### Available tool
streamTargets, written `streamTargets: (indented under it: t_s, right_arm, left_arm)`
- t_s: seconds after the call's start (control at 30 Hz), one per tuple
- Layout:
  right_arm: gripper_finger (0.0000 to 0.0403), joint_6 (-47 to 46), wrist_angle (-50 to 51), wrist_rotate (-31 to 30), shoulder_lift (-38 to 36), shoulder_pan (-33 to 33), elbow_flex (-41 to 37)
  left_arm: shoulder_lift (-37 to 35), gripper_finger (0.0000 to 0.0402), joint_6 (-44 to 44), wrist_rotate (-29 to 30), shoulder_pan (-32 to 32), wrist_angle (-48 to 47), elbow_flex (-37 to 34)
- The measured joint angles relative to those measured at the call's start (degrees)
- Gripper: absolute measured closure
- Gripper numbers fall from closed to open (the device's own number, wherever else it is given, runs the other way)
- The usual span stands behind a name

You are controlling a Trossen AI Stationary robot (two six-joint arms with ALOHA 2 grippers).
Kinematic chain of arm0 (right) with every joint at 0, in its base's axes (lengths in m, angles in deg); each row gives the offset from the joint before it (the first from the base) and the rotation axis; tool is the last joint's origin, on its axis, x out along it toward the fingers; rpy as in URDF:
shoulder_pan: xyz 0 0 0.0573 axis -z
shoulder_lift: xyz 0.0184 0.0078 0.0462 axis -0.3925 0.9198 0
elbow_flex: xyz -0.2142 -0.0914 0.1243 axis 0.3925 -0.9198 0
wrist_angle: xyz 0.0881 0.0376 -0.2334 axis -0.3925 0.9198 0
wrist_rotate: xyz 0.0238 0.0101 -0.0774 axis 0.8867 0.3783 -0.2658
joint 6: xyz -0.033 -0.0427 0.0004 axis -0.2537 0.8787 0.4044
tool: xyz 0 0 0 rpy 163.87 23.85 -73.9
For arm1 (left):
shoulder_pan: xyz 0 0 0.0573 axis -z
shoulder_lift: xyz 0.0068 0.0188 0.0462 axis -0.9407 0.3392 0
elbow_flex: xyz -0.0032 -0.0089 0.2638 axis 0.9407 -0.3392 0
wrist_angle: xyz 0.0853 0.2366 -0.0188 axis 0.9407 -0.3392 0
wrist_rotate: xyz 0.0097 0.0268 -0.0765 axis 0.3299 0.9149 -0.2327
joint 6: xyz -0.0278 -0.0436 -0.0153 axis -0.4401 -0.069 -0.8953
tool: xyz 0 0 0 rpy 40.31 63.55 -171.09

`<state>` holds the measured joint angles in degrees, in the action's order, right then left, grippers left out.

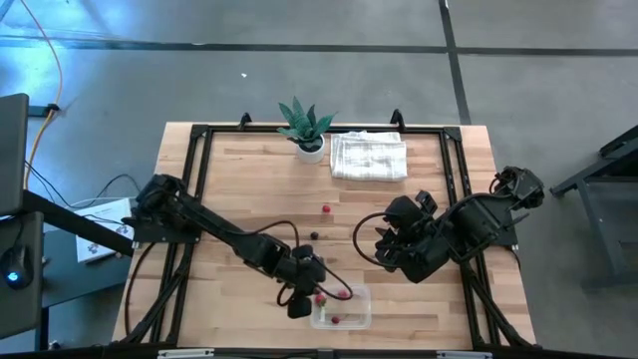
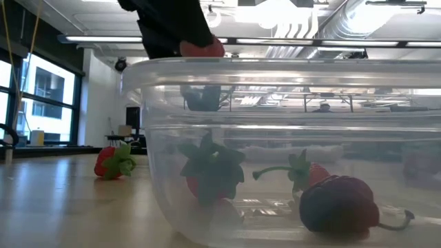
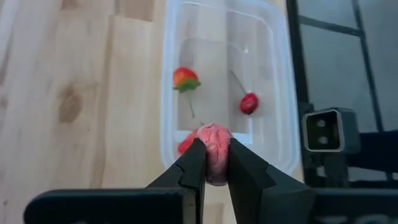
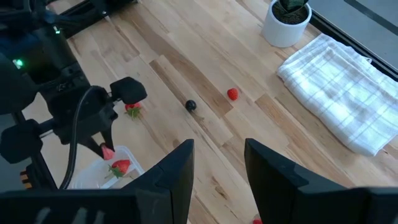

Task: Pick and placing Produce into tupperware
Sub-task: Put the peach into the transparent bin, then put the strawberry into the transparent bin

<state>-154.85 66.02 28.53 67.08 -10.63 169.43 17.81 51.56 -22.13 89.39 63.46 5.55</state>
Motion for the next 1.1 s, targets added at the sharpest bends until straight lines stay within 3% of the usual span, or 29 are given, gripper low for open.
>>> streamTargets:
  t_s: [0.4, 0.9, 1.1]
  right_arm:
    - [0.0269, -0.3, 0.0, 0.0, 0.0, 0.0, 0.0]
    - [0.0269, -0.7, -0.2, 0.0, 0.0, 0.0, 0.0]
    - [0.0269, -5.4, -0.1, -0.8, 0.2, -0.1, -2.5]
  left_arm:
    - [1.5, 0.0354, 1.0, -2.8, 1.6, 2.2, 0.0]
    - [1.5, 0.0193, 1.1, -2.0, 1.4, 1.9, 0.0]
    - [-1.8, 0.0176, 0.4, 1.6, 0.9, -2.3, 0.0]
